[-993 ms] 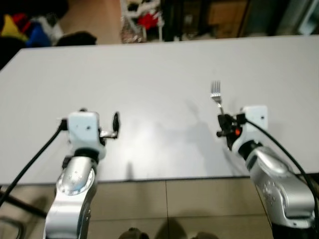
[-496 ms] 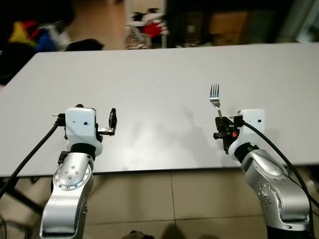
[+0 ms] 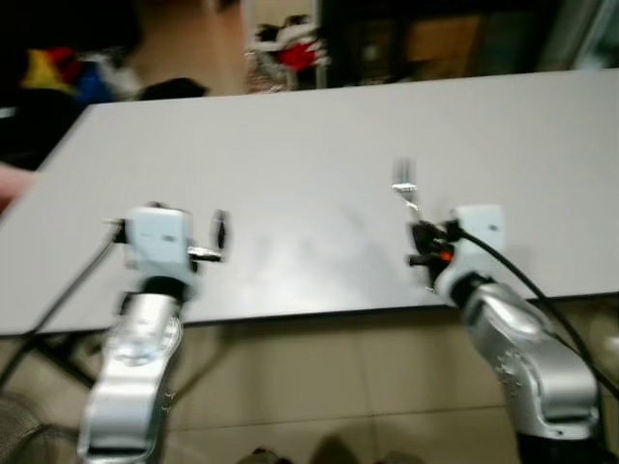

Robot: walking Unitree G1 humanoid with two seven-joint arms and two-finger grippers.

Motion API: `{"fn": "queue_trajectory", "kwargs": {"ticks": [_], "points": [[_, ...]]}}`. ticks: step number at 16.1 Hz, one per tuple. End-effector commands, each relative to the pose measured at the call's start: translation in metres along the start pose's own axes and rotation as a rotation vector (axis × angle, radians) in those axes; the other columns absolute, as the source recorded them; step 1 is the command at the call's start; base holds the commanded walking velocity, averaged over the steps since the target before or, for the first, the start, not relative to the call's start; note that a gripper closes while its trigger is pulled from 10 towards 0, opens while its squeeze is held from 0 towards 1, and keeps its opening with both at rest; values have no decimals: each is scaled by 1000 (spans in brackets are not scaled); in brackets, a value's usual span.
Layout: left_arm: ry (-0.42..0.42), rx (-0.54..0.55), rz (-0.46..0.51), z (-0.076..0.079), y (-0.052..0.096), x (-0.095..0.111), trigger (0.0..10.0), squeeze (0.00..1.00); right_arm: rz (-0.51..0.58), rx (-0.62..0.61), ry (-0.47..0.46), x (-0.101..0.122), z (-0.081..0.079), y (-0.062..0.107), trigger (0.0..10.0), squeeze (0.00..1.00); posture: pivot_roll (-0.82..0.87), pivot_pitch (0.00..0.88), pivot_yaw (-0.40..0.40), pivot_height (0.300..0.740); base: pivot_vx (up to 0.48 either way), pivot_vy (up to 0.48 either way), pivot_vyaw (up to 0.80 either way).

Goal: Setting the table

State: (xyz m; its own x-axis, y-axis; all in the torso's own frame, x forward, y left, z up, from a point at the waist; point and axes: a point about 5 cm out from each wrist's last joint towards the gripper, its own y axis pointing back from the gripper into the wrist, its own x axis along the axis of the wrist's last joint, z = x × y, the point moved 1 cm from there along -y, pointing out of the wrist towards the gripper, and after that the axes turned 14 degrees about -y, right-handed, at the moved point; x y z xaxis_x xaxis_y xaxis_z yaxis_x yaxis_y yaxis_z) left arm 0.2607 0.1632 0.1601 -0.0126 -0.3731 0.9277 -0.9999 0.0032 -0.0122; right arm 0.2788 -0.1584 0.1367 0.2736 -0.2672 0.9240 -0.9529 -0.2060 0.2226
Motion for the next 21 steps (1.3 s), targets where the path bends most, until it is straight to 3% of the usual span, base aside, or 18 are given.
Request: {"fn": "queue_trajectory", "kwargs": {"ticks": [1, 5, 11, 16, 18, 21], "points": [[-19, 21, -8, -6, 0, -1, 10000, 0, 13, 17, 5, 4, -6, -3, 10000, 0, -116, 38, 79, 740, 0, 337, 0], [-10, 29, -17, -5, 0, -2, 10000, 0, 13, 26, 8, 7, -5, -7, 10000, 0, -109, 37, 66, 740, 0, 336, 0], [-25, 48, -11, -10, -5, 1, 10000, 0, -2, 45, -5, 7, -11, -14, 10000, 0, -119, 40, 65, 740, 0, 0, 0], [5, 36, -12, -12, -10, 6, 10000, 0, -18, 29, 36, 6, -15, -20, 10000, 0, -128, 49, 62, 740, 265, 0, 320], [6, 43, -14, -16, -9, 4, 10000, 0, -17, 31, -11, 5, -16, -21, 10000, 0, -125, 44, 48, 740, 270, 0, 400], [19, 47, -23, -16, -8, 3, 10000, 0, -20, 63, 9, 6, -17, -23, 10000, 0, -121, 32, 55, 740, 273, 0, 0]]}}
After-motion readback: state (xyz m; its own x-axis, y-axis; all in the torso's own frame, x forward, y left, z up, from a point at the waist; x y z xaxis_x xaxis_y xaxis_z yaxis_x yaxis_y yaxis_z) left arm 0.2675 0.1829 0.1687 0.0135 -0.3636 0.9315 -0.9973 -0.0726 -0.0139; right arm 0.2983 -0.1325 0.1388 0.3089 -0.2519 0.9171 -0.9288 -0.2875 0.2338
